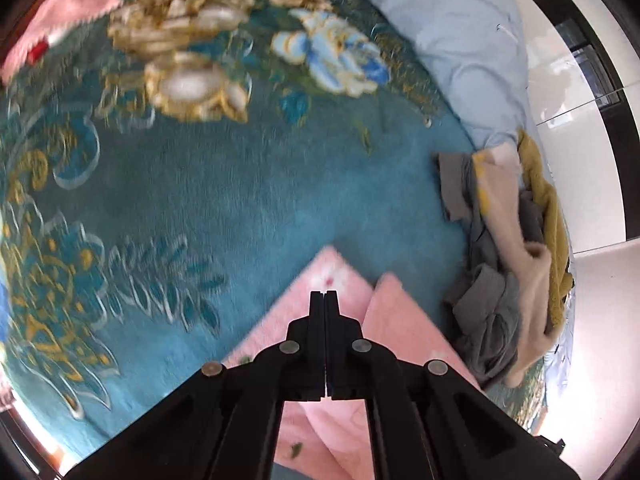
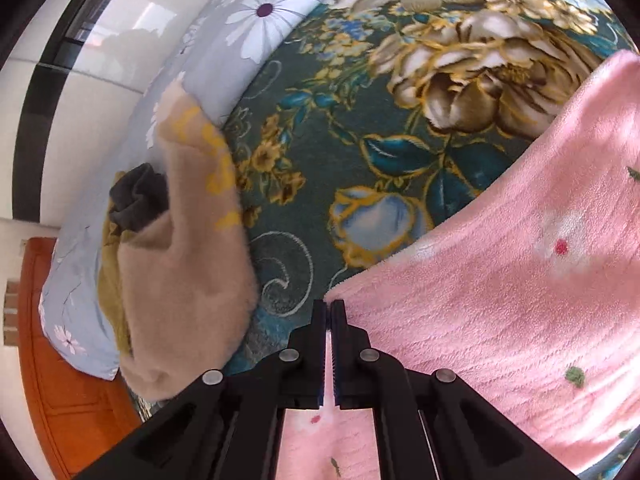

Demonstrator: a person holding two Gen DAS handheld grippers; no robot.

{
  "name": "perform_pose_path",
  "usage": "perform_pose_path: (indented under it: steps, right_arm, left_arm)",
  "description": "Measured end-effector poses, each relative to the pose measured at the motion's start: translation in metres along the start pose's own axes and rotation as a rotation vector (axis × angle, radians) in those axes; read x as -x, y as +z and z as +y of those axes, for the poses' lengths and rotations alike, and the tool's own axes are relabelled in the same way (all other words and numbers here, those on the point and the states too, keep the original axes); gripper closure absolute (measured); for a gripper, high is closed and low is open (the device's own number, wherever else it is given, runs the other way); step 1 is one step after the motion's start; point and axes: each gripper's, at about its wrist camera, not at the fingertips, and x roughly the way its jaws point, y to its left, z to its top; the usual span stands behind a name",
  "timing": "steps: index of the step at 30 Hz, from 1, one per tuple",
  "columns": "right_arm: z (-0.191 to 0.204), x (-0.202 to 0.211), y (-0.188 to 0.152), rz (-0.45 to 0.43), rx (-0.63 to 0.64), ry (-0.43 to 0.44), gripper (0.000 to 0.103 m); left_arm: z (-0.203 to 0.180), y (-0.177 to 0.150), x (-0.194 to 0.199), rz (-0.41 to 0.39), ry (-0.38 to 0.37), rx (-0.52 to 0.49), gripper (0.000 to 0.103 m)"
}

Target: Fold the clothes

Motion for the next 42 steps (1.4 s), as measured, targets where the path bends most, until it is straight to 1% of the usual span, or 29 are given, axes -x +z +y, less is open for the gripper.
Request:
perform_pose_path:
  steps: [1, 2, 3, 4, 5, 6, 7, 8, 9, 10, 13, 15, 17, 18, 19, 20, 21, 23, 24, 28, 29, 32, 33, 34, 35, 36, 38, 39, 42]
  right_arm:
    - [-0.003, -0.005, 0.001, 0.009, -0.013, -0.004, 0.1]
    - [-0.004, -0.007, 0.0, 0.027, -0.011, 0.001, 0.099]
    - [-0.006, -0.009, -0.002, 0.044, -0.009, 0.007, 0.096]
    - [-0.005, -0.007, -0.003, 0.05, 0.007, 0.014, 0.096]
    - [-0.001, -0.001, -0.005, 0.042, 0.041, 0.022, 0.095]
    - [0.002, 0.005, -0.007, 0.035, 0.074, 0.031, 0.09]
    - [0.007, 0.013, -0.009, 0.019, 0.109, 0.039, 0.075]
    - [0.012, 0.024, -0.013, -0.003, 0.147, 0.046, 0.065]
    - [0.017, 0.035, -0.018, -0.022, 0.184, 0.054, 0.049]
    - [0.021, 0.045, -0.023, -0.038, 0.221, 0.063, 0.047]
    - [0.03, 0.062, -0.039, -0.034, 0.308, 0.083, 0.047]
    - [0.032, 0.066, -0.051, -0.012, 0.334, 0.095, 0.047]
    - [0.031, 0.065, -0.061, 0.015, 0.336, 0.103, 0.047]
    - [0.03, 0.062, -0.066, 0.033, 0.337, 0.104, 0.047]
    - [0.03, 0.057, -0.072, 0.056, 0.337, 0.102, 0.047]
    - [0.029, 0.052, -0.078, 0.079, 0.338, 0.101, 0.047]
    - [0.028, 0.046, -0.082, 0.099, 0.337, 0.101, 0.047]
    - [0.025, 0.034, -0.089, 0.133, 0.331, 0.108, 0.047]
    - [0.023, 0.031, -0.091, 0.143, 0.327, 0.114, 0.047]
    - [0.016, 0.026, -0.096, 0.168, 0.316, 0.133, 0.047]
    - [0.014, 0.025, -0.097, 0.171, 0.314, 0.135, 0.047]
    - [0.005, 0.022, -0.096, 0.176, 0.306, 0.131, 0.047]
    - [0.002, 0.021, -0.096, 0.179, 0.3, 0.13, 0.047]
    - [-0.002, 0.02, -0.095, 0.181, 0.291, 0.13, 0.047]
    - [-0.005, 0.019, -0.095, 0.184, 0.283, 0.13, 0.047]
    - [-0.008, 0.018, -0.094, 0.186, 0.275, 0.13, 0.047]
    - [-0.015, 0.016, -0.093, 0.19, 0.259, 0.131, 0.047]
    - [-0.018, 0.016, -0.093, 0.19, 0.254, 0.13, 0.047]
    - [-0.024, 0.011, -0.092, 0.194, 0.239, 0.122, 0.047]
  left_arm:
    - [0.007, -0.006, -0.006, 0.027, 0.002, 0.026, 0.095]
    - [0.011, -0.014, -0.007, 0.05, -0.003, 0.054, 0.083]
    - [0.015, -0.019, -0.009, 0.057, -0.026, 0.081, 0.067]
    - [0.019, -0.023, -0.011, 0.062, -0.053, 0.108, 0.061]
    - [0.02, -0.027, -0.01, 0.055, -0.077, 0.119, 0.05]
    - [0.019, -0.03, -0.01, 0.048, -0.091, 0.116, 0.042]
    - [0.016, -0.032, -0.013, 0.054, -0.085, 0.1, 0.038]
    - [0.013, -0.034, -0.015, 0.062, -0.075, 0.081, 0.037]
    - [0.01, -0.036, -0.018, 0.077, -0.06, 0.072, 0.037]
    - [0.008, -0.039, -0.02, 0.091, -0.059, 0.072, 0.037]
    - [0.002, -0.052, -0.021, 0.118, -0.07, 0.083, 0.039]
    - [0.002, -0.063, -0.021, 0.121, -0.069, 0.105, 0.039]
    - [0.004, -0.07, -0.023, 0.135, -0.093, 0.134, 0.04]
    - [0.004, -0.072, -0.023, 0.141, -0.104, 0.146, 0.056]
    - [0.002, -0.073, -0.023, 0.143, -0.105, 0.146, 0.068]
    - [0.0, -0.074, -0.024, 0.146, -0.093, 0.141, 0.091]
    - [-0.002, -0.074, -0.026, 0.148, -0.079, 0.136, 0.102]
    - [-0.008, -0.077, -0.025, 0.136, -0.059, 0.128, 0.102]
    - [-0.014, -0.078, -0.022, 0.124, -0.068, 0.118, 0.102]
    - [-0.066, -0.084, 0.0, 0.046, -0.132, -0.052, 0.102]
    - [-0.079, -0.085, 0.003, 0.041, -0.154, -0.077, 0.102]
    - [-0.111, -0.086, 0.006, 0.029, -0.102, -0.096, 0.102]
    - [-0.109, -0.084, 0.005, 0.016, -0.062, -0.094, 0.1]
    - [-0.105, -0.082, 0.005, 0.002, -0.017, -0.09, 0.097]
    - [-0.101, -0.079, 0.004, -0.013, 0.028, -0.086, 0.085]
    - [-0.097, -0.077, 0.004, -0.028, 0.073, -0.082, 0.064]
    - [-0.076, -0.076, -0.001, -0.044, 0.166, -0.039, 0.046]
    - [-0.064, -0.077, -0.004, -0.038, 0.189, -0.006, 0.046]
    - [-0.031, -0.079, -0.021, 0.034, 0.174, 0.111, 0.046]
